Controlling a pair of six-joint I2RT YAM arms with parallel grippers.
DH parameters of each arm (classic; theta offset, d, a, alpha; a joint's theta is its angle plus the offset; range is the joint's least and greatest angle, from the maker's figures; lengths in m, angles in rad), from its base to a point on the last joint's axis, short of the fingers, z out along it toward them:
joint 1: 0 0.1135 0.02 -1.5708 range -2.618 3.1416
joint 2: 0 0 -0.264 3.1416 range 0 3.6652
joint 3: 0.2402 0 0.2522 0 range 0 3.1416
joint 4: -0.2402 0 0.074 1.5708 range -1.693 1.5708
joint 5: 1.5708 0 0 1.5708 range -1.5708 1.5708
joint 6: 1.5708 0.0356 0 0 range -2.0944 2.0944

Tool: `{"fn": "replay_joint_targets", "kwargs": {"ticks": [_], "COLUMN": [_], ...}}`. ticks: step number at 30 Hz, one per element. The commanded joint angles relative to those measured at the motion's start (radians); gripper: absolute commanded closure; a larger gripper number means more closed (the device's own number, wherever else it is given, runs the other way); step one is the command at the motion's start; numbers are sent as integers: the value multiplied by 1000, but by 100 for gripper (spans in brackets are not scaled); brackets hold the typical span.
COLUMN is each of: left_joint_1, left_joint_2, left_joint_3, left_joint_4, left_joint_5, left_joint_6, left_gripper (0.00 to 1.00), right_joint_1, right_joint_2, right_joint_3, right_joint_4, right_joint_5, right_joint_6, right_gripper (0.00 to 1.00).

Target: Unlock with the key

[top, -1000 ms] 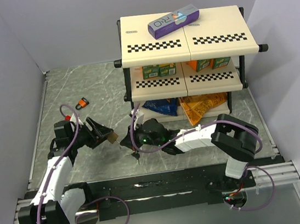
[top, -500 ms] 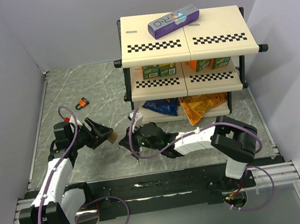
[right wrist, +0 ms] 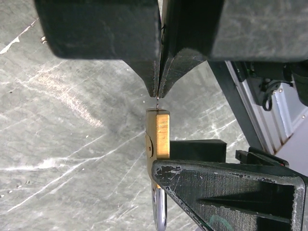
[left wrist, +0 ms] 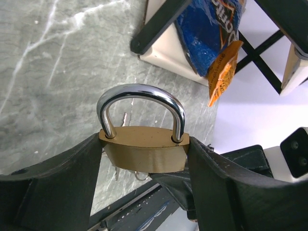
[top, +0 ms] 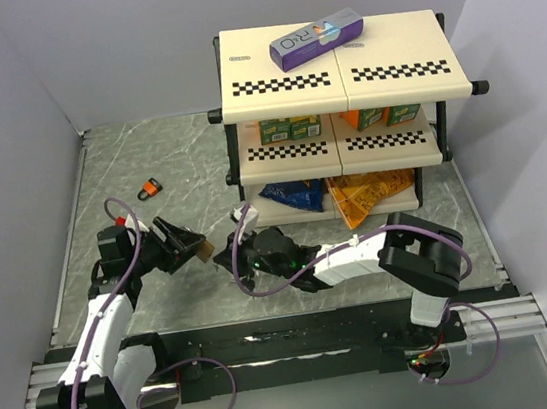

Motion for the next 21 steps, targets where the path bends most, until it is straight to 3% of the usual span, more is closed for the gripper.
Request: {"fn": "replay_joint_targets", "kwargs": {"ticks": [1, 21], "left_joint_1": [-15, -185], "left_joint_2": [-34, -77], "left_joint_3": [-1, -32], "left_joint_4": [46, 126], "left_joint_5": [84, -25], "left_joint_6": [-39, -159], "left_gripper": [99, 99], "right_joint_1": [1, -1], "right_joint_2": [27, 30], "right_joint_3": [62, 50], "right_joint_4": [119, 213], "right_joint_5": [63, 135], "right_joint_6": [-12, -29], "right_gripper": [100, 100]}}
